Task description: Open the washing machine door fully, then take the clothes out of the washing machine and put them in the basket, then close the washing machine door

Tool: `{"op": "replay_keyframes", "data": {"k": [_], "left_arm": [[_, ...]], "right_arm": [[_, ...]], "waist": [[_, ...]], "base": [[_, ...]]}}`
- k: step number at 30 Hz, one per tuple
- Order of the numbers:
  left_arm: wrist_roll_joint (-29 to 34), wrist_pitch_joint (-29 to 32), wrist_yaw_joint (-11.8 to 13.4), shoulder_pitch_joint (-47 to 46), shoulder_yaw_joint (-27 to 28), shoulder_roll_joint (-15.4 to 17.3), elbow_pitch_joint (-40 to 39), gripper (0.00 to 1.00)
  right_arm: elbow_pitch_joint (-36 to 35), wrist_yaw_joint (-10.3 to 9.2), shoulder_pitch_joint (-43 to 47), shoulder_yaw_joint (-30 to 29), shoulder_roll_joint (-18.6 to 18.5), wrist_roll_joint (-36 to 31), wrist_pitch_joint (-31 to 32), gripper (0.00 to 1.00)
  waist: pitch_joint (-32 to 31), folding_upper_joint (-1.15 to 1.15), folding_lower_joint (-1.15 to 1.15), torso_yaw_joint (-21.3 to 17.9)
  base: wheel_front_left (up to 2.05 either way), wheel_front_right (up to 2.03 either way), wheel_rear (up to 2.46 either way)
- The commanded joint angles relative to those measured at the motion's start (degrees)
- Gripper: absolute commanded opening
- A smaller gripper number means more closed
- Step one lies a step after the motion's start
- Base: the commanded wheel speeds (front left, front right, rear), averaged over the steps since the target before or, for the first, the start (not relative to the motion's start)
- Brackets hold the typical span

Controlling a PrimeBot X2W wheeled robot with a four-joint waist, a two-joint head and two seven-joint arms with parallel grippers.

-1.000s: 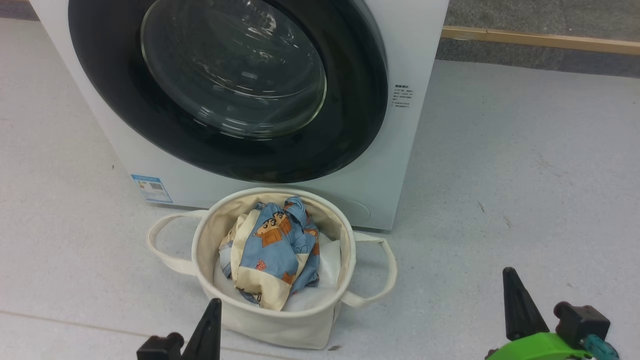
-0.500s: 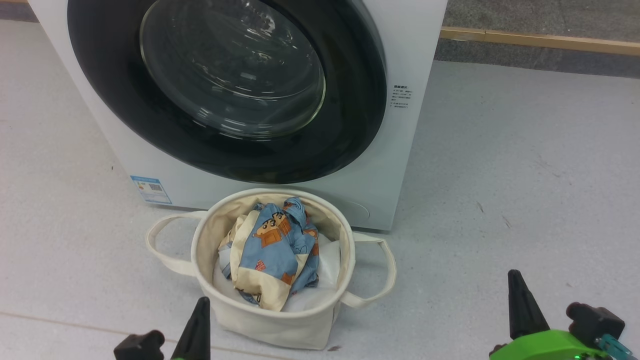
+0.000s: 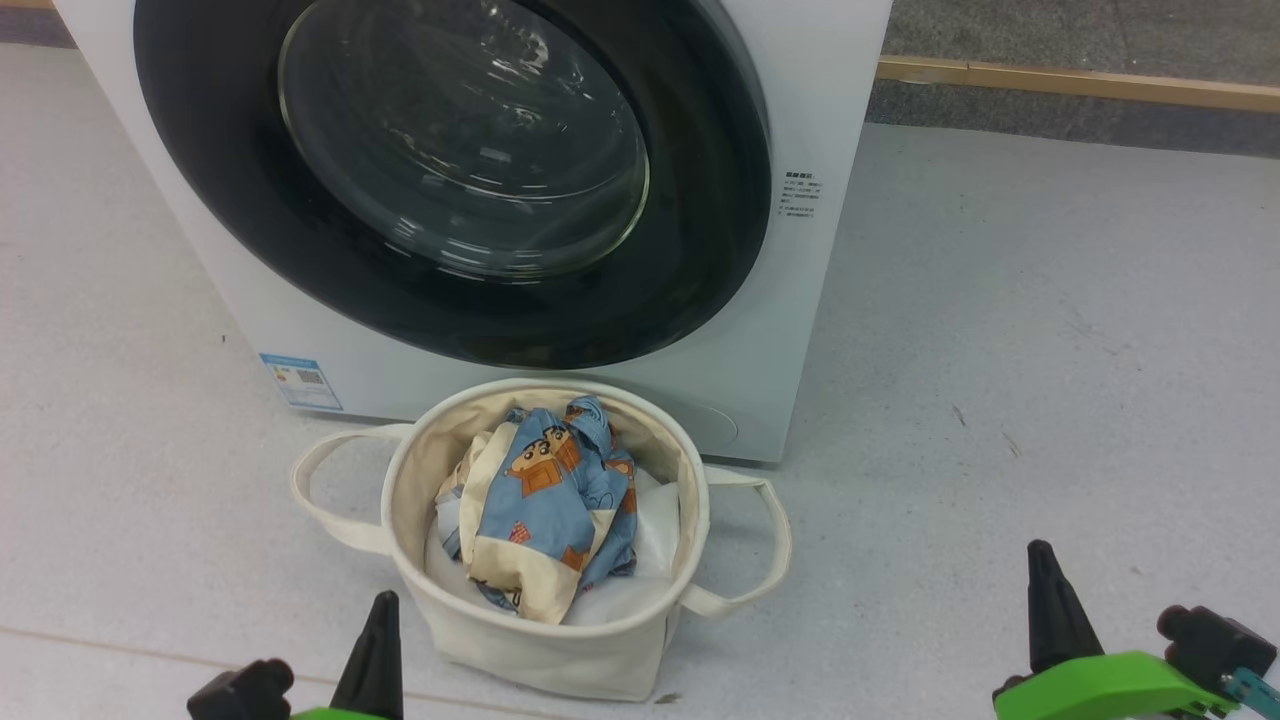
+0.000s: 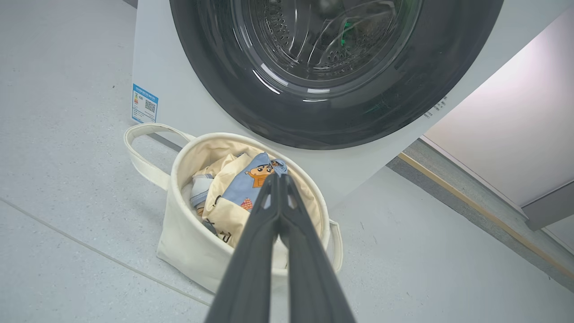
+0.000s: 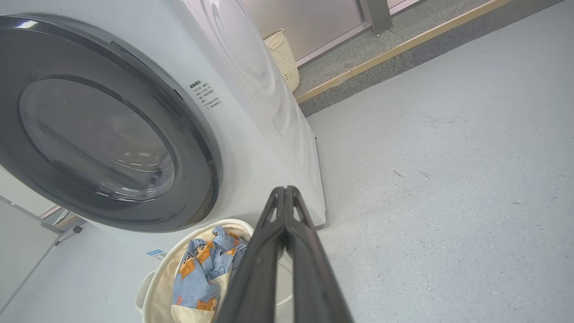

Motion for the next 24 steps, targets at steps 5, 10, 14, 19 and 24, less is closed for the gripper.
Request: {"op": "replay_keyframes", "data": {"k": [5,10,14,19,24], "left_arm": [[-4.9,1.14,-0.5,-2.8,1.76,0.22,-2.54,0.0],[-7.57,1.8,-0.57,-2.9,2.24,0.24,-2.78,0.0],[-10.24,2.46,-0.66,-3.0,2.73,0.27,-3.02,0.0],[-13.57,3.29,-0.76,-3.13,3.33,0.29,-3.32,0.0],[-16.91,4.11,-0.86,-3.26,3.93,0.32,-3.61,0.0]], "right_arm": [[-1.51,0.0,-3.11,-0.08,-1.3,5.24,1.03,0.0],[-1.45,0.0,-3.32,-0.1,-1.48,8.05,1.53,0.0],[-1.4,0.0,-3.53,-0.12,-1.65,10.87,2.03,0.0],[-1.33,0.0,-3.79,-0.13,-1.88,14.4,2.65,0.0],[-1.27,0.0,-4.05,-0.14,-2.11,17.93,3.26,0.0]], "waist": [[-0.07,0.0,-0.01,-0.05],[-0.12,0.0,-0.01,-0.09],[-0.17,0.0,-0.01,-0.13],[-0.23,0.0,-0.01,-0.17],[-0.28,0.0,-0.01,-0.22]], "base": [[0.0,0.0,0.0],[0.0,0.0,0.0],[0.0,0.0,0.0],[0.0,0.0,0.0],[0.0,0.0,0.0]]}}
